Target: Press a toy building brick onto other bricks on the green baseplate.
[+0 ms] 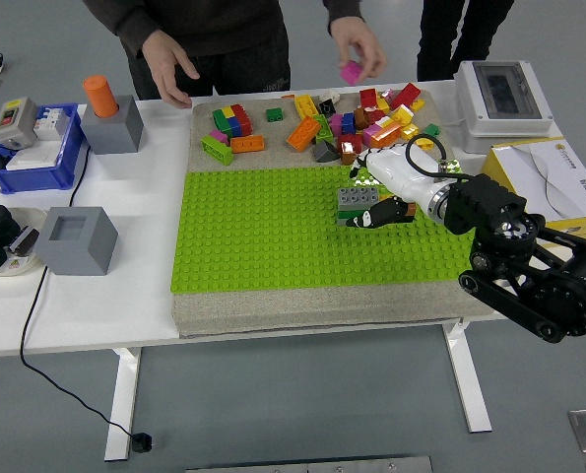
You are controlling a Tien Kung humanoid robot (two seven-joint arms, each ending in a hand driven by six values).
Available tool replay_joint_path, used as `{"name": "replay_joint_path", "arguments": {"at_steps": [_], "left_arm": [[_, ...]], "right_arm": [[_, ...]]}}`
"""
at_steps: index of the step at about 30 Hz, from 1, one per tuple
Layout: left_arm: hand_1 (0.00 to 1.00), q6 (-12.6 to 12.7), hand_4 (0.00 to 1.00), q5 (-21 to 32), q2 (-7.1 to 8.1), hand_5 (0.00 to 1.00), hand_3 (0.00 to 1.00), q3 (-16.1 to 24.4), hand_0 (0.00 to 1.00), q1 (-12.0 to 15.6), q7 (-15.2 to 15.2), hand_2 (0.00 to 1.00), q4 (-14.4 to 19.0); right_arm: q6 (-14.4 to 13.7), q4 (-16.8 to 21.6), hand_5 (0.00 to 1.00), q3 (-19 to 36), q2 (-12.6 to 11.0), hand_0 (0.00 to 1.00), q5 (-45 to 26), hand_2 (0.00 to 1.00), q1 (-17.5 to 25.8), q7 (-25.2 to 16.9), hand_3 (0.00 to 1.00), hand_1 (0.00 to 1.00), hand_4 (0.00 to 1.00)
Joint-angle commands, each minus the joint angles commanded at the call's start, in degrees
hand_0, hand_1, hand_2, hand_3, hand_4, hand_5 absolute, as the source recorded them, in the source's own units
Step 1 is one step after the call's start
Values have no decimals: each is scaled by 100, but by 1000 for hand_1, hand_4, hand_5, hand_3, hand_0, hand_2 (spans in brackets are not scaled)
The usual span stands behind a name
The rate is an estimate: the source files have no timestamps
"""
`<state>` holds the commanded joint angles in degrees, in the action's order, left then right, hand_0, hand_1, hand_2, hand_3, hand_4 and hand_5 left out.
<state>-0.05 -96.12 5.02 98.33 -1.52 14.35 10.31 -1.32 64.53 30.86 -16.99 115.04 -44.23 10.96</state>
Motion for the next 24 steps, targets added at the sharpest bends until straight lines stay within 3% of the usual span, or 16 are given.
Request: {"name": "replay_joint_path", "arguments": {"at_steps": [24], "left_arm": [[801,-15,998,-87,12,852,435,42,787,-12,-3,775,0]], "right_arm": [[-74,-384,598,32,154,818,-15,888,85,-78,644,842,886]]}}
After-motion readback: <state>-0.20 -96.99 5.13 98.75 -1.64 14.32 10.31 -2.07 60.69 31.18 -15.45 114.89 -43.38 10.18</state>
